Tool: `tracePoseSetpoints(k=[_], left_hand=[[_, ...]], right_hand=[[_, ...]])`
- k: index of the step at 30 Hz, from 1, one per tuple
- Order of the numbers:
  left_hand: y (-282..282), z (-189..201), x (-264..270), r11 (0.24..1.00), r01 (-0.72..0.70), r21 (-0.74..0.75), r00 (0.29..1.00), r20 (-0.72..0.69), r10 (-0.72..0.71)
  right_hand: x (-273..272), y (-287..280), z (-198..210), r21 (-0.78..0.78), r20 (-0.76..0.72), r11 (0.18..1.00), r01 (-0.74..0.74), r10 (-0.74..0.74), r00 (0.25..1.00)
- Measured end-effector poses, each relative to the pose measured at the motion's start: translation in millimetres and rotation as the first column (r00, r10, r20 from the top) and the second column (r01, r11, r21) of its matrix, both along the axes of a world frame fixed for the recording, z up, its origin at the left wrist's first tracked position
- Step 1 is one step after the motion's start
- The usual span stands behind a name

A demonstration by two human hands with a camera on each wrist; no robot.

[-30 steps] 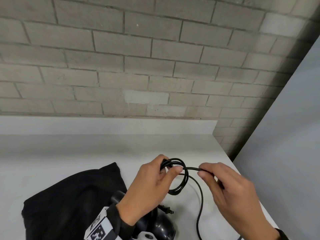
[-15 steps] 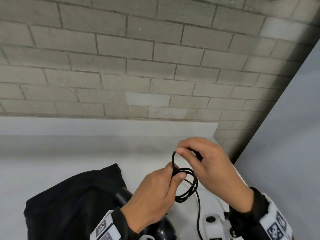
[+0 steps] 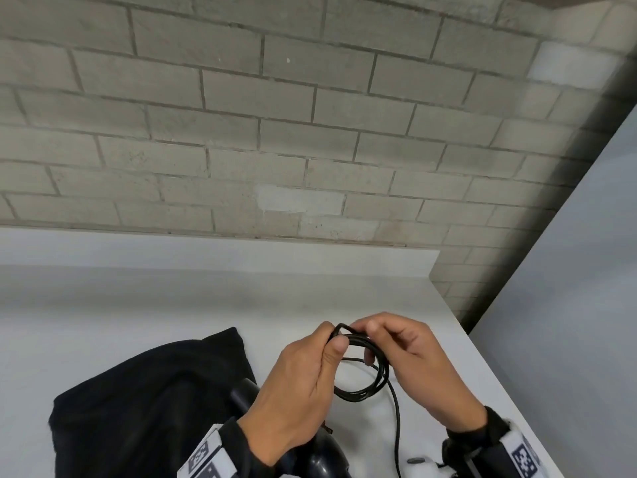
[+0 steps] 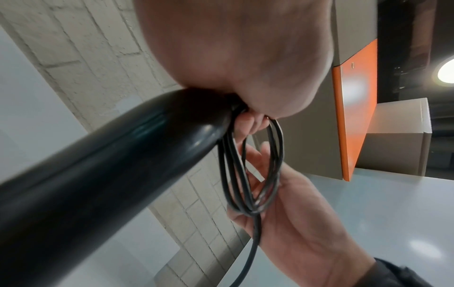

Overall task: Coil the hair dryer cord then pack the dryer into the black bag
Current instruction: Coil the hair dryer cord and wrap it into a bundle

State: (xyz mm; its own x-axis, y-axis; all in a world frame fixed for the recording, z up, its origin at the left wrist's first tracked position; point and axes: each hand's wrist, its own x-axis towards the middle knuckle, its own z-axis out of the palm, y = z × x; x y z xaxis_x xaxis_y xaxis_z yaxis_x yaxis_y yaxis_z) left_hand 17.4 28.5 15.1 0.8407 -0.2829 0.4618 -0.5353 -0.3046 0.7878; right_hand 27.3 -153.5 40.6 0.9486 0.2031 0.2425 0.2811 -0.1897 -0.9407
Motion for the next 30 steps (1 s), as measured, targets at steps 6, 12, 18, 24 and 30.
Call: tracePoseSetpoints(k=[6,12,18,24,30], left_hand=[[-2.2,5.1,1.8,1.000,-0.015,0.001,0.999,-0.035,0.015],[-4.5,0.8,4.1,0.997,0.009,-0.081,0.996,-0.083,-0.016],[-7.4,0.8,0.4,0.987,0.008,-0.161,0.990,-0.136,-0.030],[-7.2,-1.3,3.8,0.968,-0.090,-0.235,0.981,-0.188,0.046],[-11.4,-0.6,5.5,0.979,-0.099,-0.179,0.986,-0.154,0.071]], right_hand=[[-8.7,-9.9,-3.0,-0.130,0.002,0.981,-0.142,0.144,0.990],[-8.2,-14.5,3.0,-0.145,-0.027,0.971,-0.188,0.186,0.982],[-12.1,-4.1,-7.5,-0.129,0.059,0.988,-0.088,0.096,0.994],[-39.1,16.6,-50.8,-0.105,0.727,0.799,0.592,-0.345,0.594],[-42.4,26.5,-63.5,-0.394,0.709,0.607,0.691,-0.277,0.648]])
